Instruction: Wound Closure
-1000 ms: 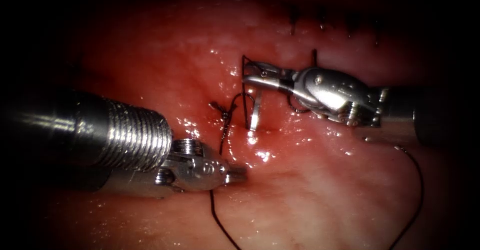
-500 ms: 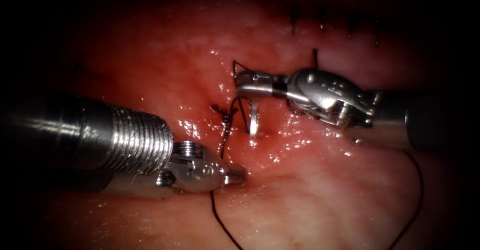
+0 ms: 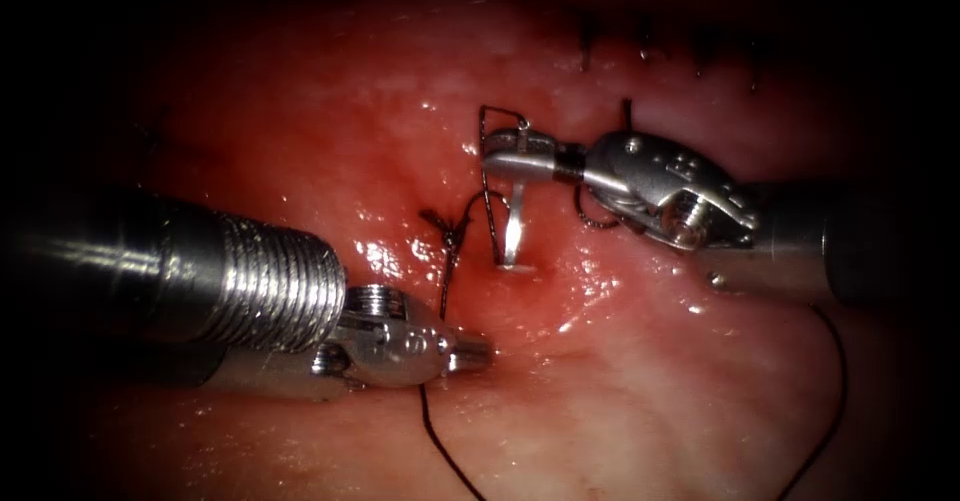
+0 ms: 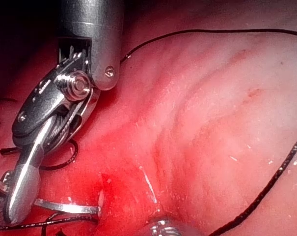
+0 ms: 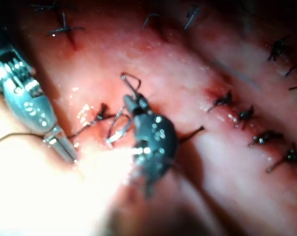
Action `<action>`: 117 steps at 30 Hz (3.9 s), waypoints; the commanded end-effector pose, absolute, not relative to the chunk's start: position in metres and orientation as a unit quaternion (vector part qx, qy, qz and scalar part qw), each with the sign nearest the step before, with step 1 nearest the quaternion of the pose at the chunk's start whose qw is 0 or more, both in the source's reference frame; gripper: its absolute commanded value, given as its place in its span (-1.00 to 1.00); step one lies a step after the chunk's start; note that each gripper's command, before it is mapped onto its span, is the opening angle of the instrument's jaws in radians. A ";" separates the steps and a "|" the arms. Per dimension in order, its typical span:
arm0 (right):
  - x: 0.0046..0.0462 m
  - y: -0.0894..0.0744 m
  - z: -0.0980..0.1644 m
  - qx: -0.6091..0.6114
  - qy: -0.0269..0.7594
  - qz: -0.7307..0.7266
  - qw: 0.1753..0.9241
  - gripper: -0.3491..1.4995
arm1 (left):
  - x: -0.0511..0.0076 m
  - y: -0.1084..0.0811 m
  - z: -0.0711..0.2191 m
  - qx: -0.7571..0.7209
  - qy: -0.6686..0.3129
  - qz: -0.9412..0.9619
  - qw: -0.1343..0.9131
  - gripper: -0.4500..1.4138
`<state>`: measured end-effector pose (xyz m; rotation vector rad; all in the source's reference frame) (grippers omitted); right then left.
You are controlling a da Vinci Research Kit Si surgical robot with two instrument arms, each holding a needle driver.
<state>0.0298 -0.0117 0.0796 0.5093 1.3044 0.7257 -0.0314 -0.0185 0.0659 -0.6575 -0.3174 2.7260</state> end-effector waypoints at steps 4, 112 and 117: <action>0.0306 -0.012 0.080 0.224 0.586 0.332 0.705 -1.00 | -0.0321 -0.019 0.066 -0.230 -0.111 0.954 0.160 -0.73; 0.0235 -0.017 0.075 0.423 0.530 0.569 0.465 0.40 | -0.0335 -0.013 0.059 -0.375 -0.065 0.922 0.078 -0.19; 0.0239 -0.017 0.076 0.423 0.530 0.568 0.466 0.38 | -0.0346 -0.013 0.060 -0.380 -0.052 0.920 0.079 -0.21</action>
